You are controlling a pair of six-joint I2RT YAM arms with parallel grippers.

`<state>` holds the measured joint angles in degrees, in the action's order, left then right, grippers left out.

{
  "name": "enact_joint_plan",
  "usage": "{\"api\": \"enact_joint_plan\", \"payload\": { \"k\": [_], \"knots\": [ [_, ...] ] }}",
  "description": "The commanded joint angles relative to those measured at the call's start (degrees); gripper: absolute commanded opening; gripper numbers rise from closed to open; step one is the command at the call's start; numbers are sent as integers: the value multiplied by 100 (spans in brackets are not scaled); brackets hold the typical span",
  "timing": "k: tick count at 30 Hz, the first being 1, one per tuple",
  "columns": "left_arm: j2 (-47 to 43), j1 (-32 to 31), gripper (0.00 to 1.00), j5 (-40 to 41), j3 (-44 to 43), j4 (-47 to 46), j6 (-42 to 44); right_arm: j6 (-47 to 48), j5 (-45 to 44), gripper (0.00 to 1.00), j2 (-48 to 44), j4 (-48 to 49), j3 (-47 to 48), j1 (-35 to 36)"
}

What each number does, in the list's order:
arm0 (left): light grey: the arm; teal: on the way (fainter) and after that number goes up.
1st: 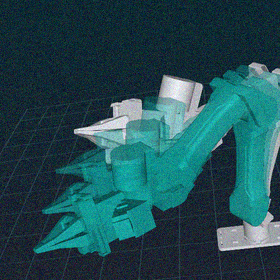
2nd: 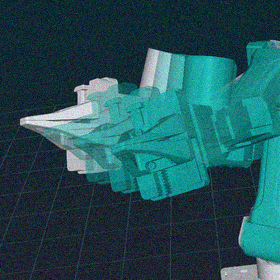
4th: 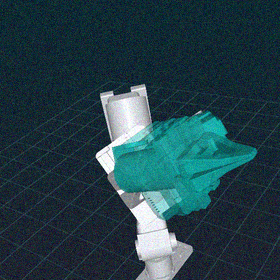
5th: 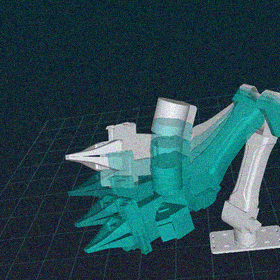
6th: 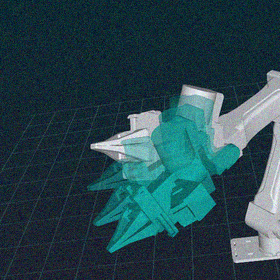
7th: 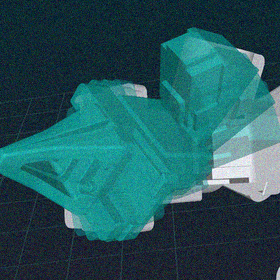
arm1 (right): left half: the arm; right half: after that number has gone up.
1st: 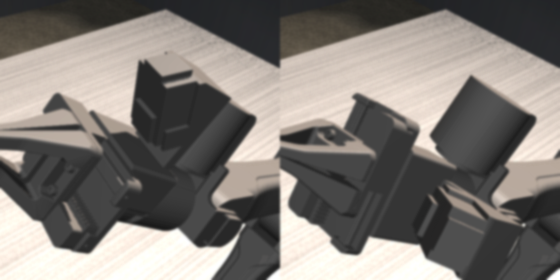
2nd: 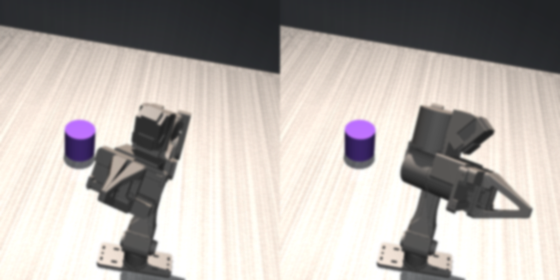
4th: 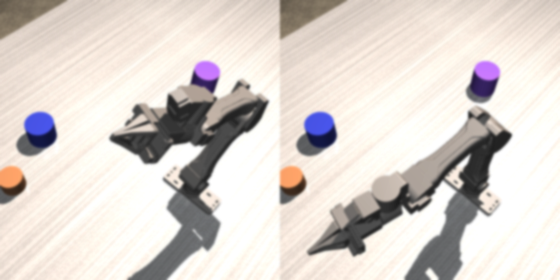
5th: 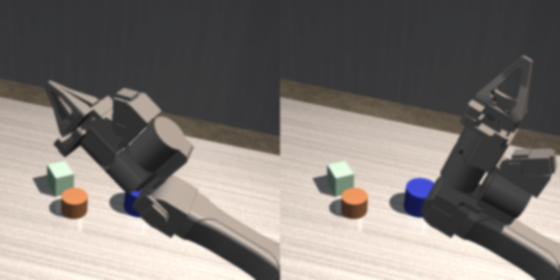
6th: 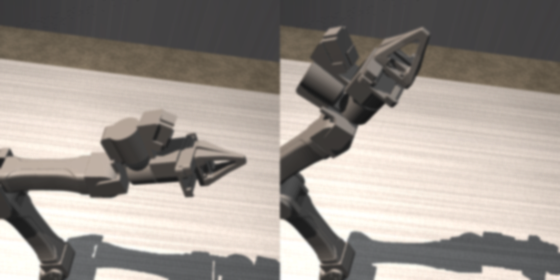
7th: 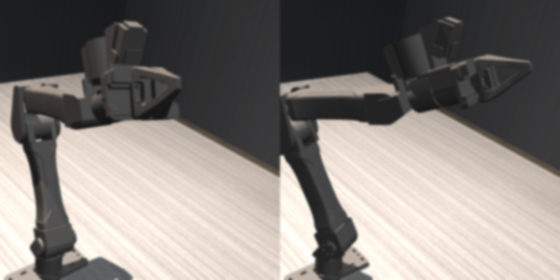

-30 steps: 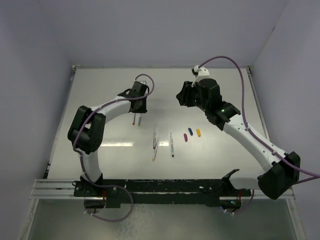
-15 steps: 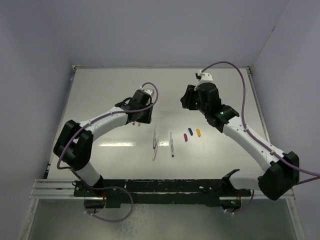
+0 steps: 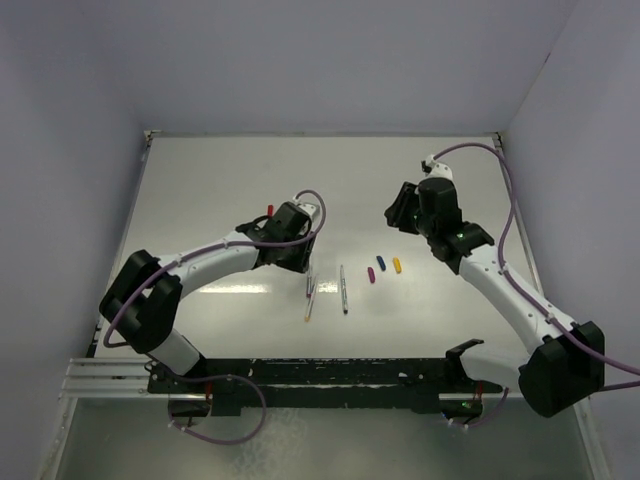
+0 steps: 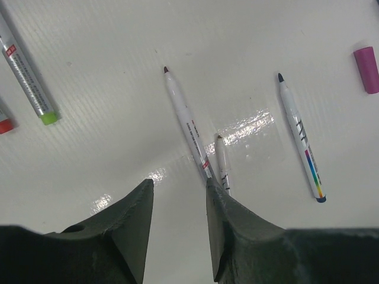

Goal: Insert the pens into the pen caps

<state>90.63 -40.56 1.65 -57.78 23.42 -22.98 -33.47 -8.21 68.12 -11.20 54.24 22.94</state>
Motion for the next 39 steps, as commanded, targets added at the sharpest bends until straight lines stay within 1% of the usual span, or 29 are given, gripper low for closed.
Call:
{"api": "enact_joint_plan", "payload": {
  "k": [1, 9, 23, 33, 39],
  "knots": [
    [38, -72, 45, -109, 33, -247, -48, -14, -181, 42, -244, 69, -33, 26],
    [488, -106, 50, -162, -154, -401, 37, -53, -61, 41, -338, 109, -167, 26],
    [886, -163, 52, -41, -360, -337, 88, 11, 54, 41, -370, 237, -212, 26],
    [931, -182, 50, 168, -348, 96, 189, -64, 157, 40, -261, 363, -190, 26],
    [982, -207, 46, 275, -326, 347, 240, -97, 208, 39, -203, 399, -149, 23]
  ]
}}
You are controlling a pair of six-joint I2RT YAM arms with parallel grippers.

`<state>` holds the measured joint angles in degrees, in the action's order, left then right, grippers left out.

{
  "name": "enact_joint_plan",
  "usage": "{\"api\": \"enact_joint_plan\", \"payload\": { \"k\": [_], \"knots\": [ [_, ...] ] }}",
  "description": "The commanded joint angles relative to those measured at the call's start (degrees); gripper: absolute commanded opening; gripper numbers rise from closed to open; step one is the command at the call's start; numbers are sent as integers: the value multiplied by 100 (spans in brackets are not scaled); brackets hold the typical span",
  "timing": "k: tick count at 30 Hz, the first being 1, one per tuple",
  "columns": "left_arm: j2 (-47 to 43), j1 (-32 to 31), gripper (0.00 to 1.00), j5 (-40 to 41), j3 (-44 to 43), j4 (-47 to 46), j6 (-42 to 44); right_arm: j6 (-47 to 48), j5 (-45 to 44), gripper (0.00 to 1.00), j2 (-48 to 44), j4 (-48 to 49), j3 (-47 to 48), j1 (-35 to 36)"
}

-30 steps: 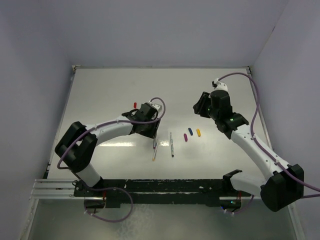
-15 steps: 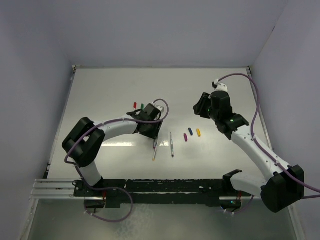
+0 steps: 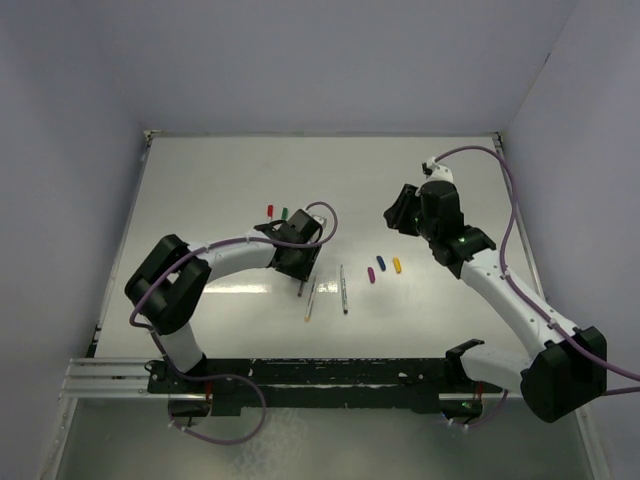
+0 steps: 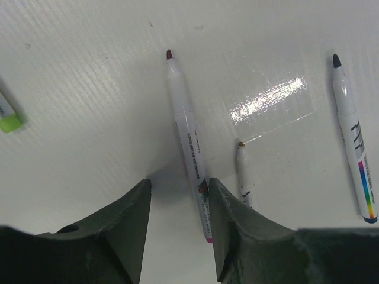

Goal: Insert the pens into the pen caps

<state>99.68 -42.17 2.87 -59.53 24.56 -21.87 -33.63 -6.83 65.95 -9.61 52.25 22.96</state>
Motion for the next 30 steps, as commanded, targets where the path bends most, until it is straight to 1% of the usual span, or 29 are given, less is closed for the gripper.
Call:
{"api": "enact_joint_plan", "payload": {
  "k": [1, 8, 19, 20, 23, 25, 26, 29, 30],
  "knots": [
    [85, -48, 45, 179, -132, 268, 132, -80, 76, 39, 22, 240, 61, 19],
    [109, -69, 41, 207, 63, 372, 72, -77, 93, 39, 66, 236, 119, 24],
    [431, -81, 28, 145, 343, 225, -79, -97, 77, 39, 74, 188, 149, 24],
    [466, -81, 26, 136, 371, 199, -105, -92, 69, 39, 75, 187, 146, 24],
    [557, -78, 15, 120, 466, 115, -182, -100, 68, 39, 83, 154, 158, 21],
    [616, -81, 6, 72, 534, 43, -218, -72, 74, 38, 116, 95, 178, 24],
    [634, -81, 0, 50, 563, 4, -235, -41, 97, 38, 154, 46, 194, 24],
    [611, -76, 0, -51, 619, -63, -254, 141, 55, 36, 277, -131, 236, 24],
    [568, -80, 0, -72, 619, -85, -246, 366, -18, 35, 344, -201, 253, 30]
  ]
}}
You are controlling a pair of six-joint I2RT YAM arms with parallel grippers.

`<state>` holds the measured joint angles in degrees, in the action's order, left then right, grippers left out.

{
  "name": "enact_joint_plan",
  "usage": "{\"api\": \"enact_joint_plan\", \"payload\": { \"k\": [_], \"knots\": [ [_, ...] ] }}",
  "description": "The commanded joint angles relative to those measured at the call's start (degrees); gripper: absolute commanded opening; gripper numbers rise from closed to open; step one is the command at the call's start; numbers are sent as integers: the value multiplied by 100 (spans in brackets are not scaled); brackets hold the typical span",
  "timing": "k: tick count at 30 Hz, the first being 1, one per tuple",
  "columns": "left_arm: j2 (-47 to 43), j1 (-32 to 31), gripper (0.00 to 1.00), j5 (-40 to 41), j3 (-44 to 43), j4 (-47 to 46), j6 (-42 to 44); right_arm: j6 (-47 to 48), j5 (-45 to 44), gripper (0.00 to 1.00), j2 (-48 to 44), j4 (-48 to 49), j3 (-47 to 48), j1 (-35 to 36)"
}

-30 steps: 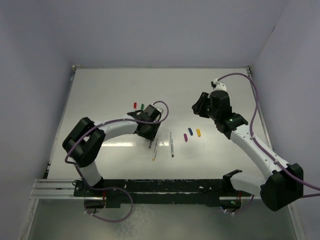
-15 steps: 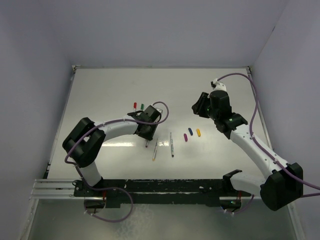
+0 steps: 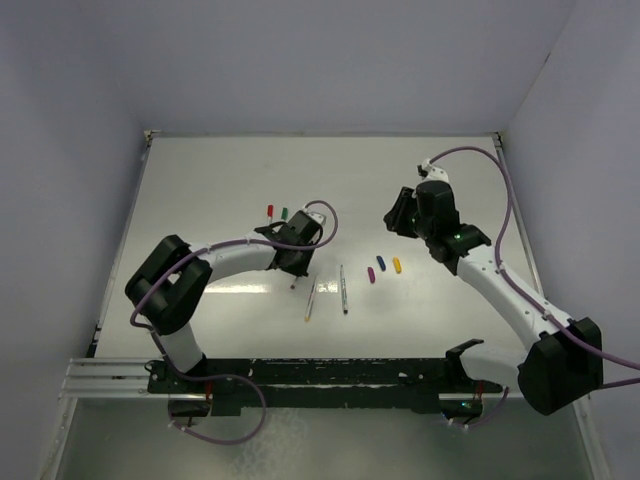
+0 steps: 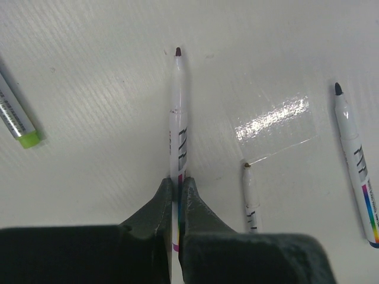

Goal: Insert the pens into the pen caps

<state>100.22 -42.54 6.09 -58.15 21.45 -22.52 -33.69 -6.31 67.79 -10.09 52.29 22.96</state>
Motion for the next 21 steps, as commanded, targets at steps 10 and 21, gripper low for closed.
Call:
{"api": "enact_joint_plan", "payload": {
  "k": [10, 21],
  "knots": [
    [-620, -42, 0, -31, 262, 123, 35, 626, 535, 35, 643, -559, 24, 194],
    [-1801, -24, 0, -328, 264, -440, 170, 645, 377, 33, 1518, -818, 24, 753]
  ]
}}
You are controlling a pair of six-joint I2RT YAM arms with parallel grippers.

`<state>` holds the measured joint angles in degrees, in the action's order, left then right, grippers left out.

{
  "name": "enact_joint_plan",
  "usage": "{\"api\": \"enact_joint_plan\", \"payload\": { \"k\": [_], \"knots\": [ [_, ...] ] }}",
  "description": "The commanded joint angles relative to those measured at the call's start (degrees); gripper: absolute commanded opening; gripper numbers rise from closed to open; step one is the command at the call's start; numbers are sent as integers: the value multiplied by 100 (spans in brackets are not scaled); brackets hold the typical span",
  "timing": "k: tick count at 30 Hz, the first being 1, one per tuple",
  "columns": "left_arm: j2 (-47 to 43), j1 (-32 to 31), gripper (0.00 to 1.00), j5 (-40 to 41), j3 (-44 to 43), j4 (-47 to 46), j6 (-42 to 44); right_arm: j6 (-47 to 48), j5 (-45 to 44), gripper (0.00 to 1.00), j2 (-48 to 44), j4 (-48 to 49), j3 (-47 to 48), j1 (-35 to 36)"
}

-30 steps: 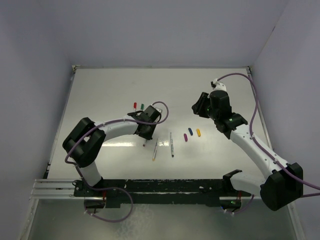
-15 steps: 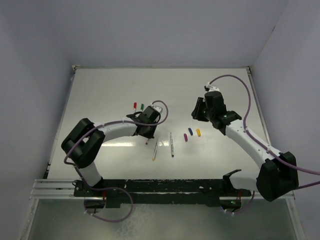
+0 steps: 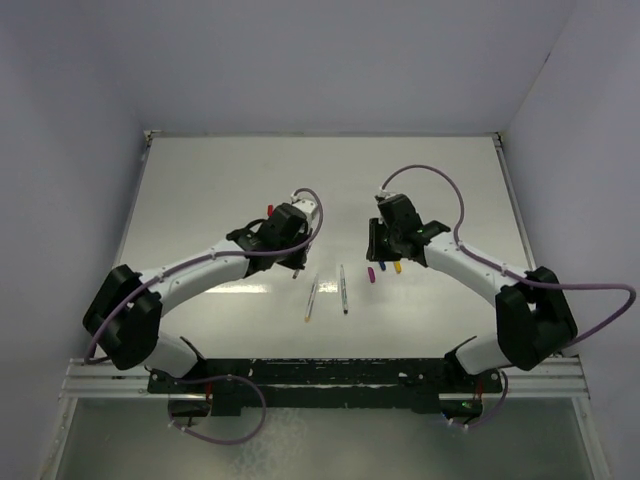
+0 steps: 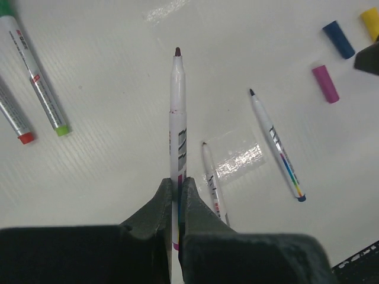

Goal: Insert the pens into the pen caps

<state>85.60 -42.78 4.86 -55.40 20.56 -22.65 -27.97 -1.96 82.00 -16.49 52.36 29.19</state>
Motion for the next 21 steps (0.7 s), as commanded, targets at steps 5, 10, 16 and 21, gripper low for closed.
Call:
{"api": "enact_joint_plan", "payload": {
  "k": [5, 10, 16, 21],
  "knots": [
    [-564, 36, 0, -503, 126, -621, 195, 128, -138, 34, 396, -363, 111, 195],
    [-871, 117, 0, -872, 415, -1058, 68, 108, -205, 34, 599, -475, 118, 238],
    [-1080, 320, 0, -1246, 685, -1387, -108, 107, -275, 40, 739, -438, 106, 251],
    [-1081, 397, 0, -1336, 730, -1370, -163, 140, -297, 41, 829, -382, 148, 254]
  ]
}}
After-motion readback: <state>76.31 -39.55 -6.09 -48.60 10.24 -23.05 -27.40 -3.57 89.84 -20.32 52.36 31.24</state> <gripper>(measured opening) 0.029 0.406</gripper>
